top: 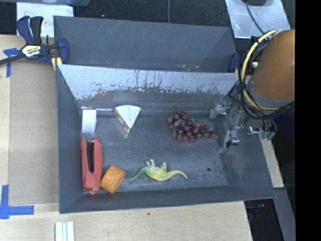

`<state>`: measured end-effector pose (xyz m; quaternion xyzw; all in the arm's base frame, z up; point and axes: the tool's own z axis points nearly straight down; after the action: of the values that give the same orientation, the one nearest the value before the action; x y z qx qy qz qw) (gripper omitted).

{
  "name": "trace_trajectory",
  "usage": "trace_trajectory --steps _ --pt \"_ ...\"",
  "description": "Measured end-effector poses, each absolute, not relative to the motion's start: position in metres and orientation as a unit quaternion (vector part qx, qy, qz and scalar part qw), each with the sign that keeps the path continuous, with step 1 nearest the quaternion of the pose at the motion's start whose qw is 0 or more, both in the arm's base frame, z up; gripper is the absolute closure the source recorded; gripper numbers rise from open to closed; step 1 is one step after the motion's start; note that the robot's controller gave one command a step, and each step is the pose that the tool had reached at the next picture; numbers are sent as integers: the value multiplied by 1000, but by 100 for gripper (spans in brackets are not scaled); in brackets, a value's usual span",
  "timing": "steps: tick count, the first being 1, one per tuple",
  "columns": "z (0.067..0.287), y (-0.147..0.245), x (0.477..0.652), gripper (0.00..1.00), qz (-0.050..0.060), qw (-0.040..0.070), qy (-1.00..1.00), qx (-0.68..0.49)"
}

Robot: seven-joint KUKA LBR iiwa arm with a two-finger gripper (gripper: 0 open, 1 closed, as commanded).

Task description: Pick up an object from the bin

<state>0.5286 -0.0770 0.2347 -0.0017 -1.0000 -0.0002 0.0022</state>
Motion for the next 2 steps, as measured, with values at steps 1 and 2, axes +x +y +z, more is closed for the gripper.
trace_trajectory --steps 1,2 --pt "239 -77 530 0 0 -2 -1000 0" --pt "180 -73 557 0 0 -3 -996 -85"
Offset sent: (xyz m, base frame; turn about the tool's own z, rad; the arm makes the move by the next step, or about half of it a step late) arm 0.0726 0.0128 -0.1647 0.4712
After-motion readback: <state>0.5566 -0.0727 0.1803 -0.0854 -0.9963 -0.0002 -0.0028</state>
